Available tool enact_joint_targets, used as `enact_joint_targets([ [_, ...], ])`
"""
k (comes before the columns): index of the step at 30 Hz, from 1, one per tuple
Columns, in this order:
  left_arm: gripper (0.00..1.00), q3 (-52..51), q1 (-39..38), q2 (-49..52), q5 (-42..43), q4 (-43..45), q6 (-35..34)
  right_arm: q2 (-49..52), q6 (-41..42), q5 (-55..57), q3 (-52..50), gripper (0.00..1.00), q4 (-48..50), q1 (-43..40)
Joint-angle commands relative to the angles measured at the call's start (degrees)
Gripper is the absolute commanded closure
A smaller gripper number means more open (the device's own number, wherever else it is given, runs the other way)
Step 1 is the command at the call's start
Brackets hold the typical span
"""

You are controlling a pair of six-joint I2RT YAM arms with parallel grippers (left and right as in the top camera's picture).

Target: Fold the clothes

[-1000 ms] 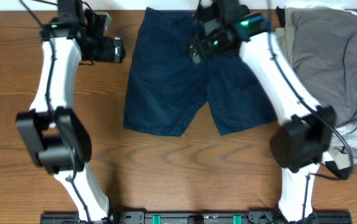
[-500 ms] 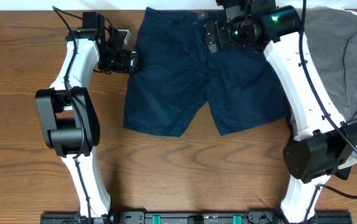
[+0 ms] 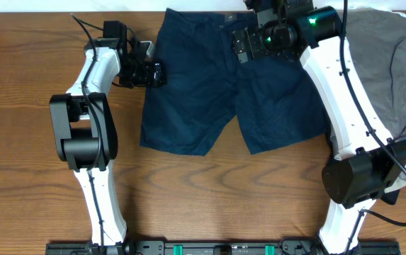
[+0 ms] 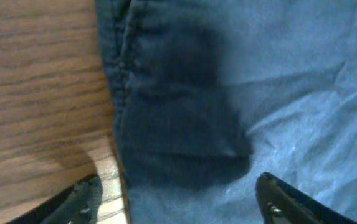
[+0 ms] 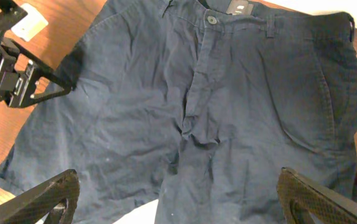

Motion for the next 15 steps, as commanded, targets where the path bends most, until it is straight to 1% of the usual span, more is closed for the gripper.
enact_joint_targets([
  [1,0.34,0.2,-0.15,0.55,0.55,0.28,0.02,-0.28,-0.76,0.31,0.55,0.01,-0.22,0.11],
  [2,0.38,0.2,-0.26,0.55,0.55,0.31,0.02,-0.28,-0.79,0.33,0.55,0.01,-0.24,0.11],
  [4,0.44,0.2,-0.42,0.55,0.59,0.24,0.02,-0.28,-0.79,0.31,0.55,0.01,-0.37,0.11],
  [9,0.48,0.2,-1.29,0.55,0.7,-0.37,0.0,-0.28,-0.76,0.31,0.55,0.01,-1.2,0.11],
  [10,0.51,0.2,-1.4,0.55,0.87,-0.42,-0.02,-0.28,-0.79,0.31,0.55,0.01,-1.38,0.11],
  [11,0.56,0.2,-1.51,0.55,1.07,-0.44,-0.02,-0.28,-0.79,0.33,0.55,0.01,-1.53,0.11],
  [12,0.71,0.2,-1.53,0.55,1.07,-0.44,-0.59,-0.28,-0.98,0.33,0.55,0.01,-1.62,0.11],
  [14,0.94,0.2,-1.51,0.55,1.05,-0.39,-2.62,-0.28,-1.33,0.39,0.55,0.01,-1.77,0.07],
  [15,0.94,0.2,-1.33,0.55,1.05,-0.42,-3.65,-0.28,-1.42,0.35,0.55,0.01,-1.77,0.07],
])
